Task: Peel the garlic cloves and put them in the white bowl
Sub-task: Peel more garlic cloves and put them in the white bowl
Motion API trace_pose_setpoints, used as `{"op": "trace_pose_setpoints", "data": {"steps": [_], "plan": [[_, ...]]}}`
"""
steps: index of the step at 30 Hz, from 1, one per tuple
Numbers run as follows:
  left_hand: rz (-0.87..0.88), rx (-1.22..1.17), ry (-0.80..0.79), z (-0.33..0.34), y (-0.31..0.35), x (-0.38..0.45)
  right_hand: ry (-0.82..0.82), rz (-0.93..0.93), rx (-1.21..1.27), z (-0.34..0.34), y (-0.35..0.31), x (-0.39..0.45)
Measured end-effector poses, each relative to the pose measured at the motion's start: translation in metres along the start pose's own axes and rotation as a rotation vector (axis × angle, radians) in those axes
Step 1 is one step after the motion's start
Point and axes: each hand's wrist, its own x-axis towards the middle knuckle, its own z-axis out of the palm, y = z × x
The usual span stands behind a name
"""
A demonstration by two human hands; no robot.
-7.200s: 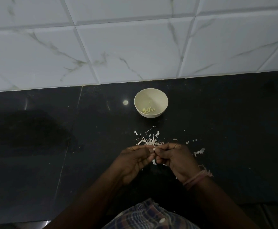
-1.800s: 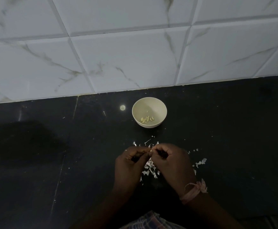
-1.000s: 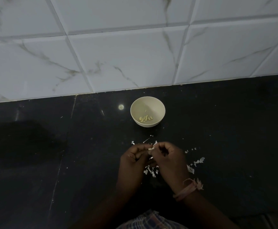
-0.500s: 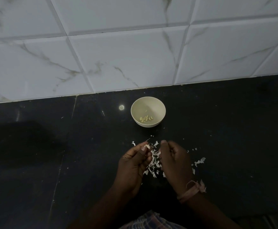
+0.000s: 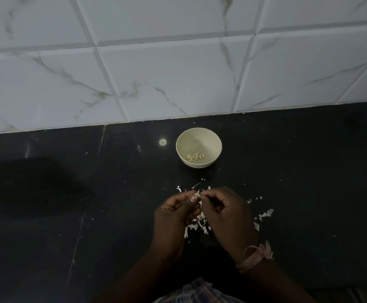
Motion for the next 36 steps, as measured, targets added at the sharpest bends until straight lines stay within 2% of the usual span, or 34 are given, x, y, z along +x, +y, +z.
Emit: {"op": "trace_pose_setpoints", "data": {"steps": [10,24,36], "plan": [[0.019,0.078,0.007,0.006,0.001,-0.005,-0.053,0.034,-0.147,0.002,0.004,0.004],[-0.006,0.086,-0.031,0.004,0.001,0.005,-0.106,0.098,-0.155,0.001,0.003,0.013],[-0.257,-0.149,-0.146,0.004,0.006,0.015,-0.145,0.377,0.101,-0.005,0.003,0.016]]}}
